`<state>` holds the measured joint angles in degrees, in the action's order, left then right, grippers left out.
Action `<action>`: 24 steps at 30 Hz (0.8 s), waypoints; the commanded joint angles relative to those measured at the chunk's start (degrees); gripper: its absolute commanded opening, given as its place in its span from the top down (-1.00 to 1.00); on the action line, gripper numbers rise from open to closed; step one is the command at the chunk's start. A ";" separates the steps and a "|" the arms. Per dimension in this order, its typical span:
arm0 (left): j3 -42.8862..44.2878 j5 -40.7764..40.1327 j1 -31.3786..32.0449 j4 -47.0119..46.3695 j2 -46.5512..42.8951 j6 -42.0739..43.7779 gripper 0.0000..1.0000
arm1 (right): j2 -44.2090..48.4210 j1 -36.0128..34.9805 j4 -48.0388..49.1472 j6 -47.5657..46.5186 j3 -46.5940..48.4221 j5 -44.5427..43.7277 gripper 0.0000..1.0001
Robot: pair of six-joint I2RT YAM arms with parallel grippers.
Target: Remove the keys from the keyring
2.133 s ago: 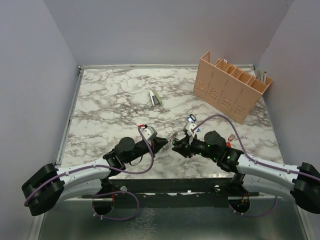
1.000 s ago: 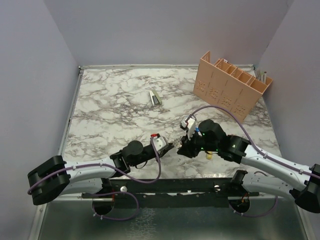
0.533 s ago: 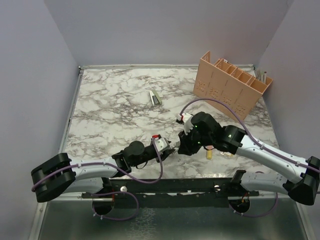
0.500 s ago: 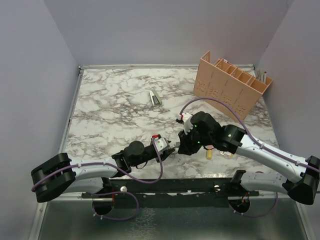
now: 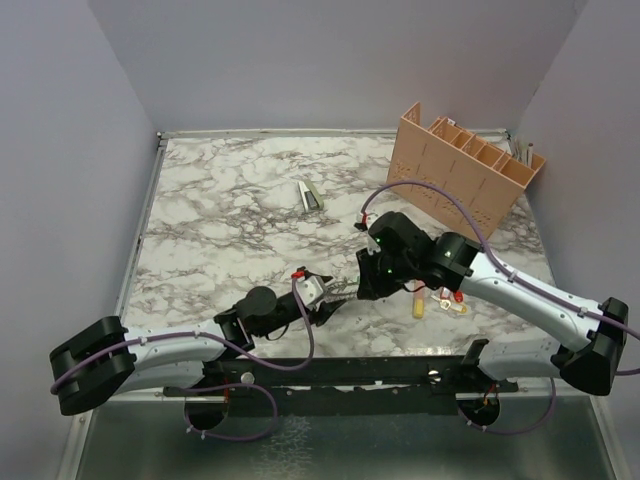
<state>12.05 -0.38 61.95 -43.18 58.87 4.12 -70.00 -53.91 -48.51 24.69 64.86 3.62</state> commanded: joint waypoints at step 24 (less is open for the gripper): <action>-3.09 -0.08 0.16 -3.89 -9.15 -7.94 0.06 | -6.84 0.12 -1.80 19.52 8.38 -3.42 0.99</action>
<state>7.94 -1.98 61.95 -45.67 49.04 0.01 -77.23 -53.89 -52.73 39.55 71.40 2.02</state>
